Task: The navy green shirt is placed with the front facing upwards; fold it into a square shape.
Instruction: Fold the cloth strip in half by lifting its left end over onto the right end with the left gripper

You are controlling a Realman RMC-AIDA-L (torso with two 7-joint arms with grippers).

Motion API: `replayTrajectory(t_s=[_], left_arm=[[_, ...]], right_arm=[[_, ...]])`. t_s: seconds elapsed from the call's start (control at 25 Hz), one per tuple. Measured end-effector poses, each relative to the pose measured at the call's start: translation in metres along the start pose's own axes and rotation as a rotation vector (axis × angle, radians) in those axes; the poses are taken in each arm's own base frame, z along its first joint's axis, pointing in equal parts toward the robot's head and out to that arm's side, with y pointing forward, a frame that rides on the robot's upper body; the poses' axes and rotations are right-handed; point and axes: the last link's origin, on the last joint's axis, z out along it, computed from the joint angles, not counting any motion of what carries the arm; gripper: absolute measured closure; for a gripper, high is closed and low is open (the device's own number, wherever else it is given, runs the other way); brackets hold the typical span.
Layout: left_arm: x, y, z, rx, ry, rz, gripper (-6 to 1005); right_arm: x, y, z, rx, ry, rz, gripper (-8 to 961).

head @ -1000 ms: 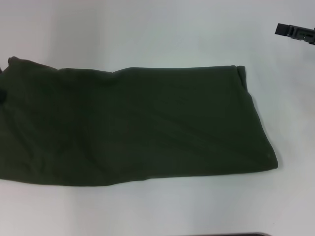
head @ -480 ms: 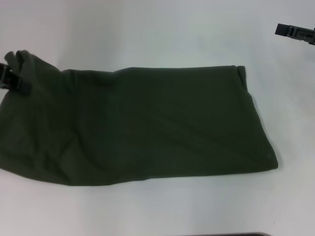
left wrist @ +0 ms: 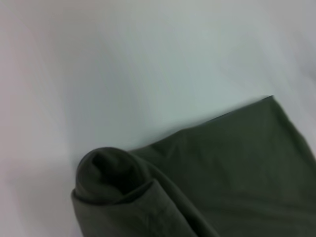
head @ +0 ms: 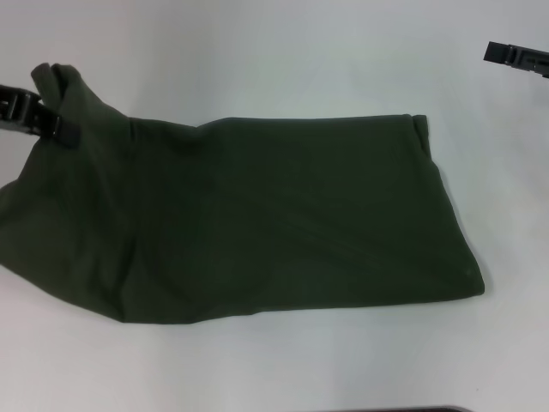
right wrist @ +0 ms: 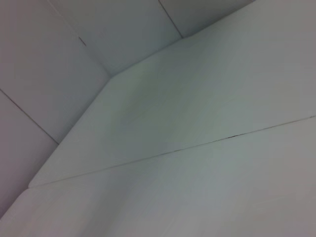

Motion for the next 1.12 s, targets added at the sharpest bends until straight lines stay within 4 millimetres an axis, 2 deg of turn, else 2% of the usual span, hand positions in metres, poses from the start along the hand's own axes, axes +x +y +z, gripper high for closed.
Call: replayTrajectory(t_s=[0.68, 1.12], left_arm=[[0.018, 0.030, -0.004, -0.115, 0.079, 0.091, 955], [0.012, 0.026, -0.001, -0.115, 0.072, 0.075, 951]], right_arm=[[-0.001, 0.002, 0.002, -0.007, -0.003, 0.006, 38], [0.000, 0.003, 0.003, -0.009, 0.000, 0.006, 38]])
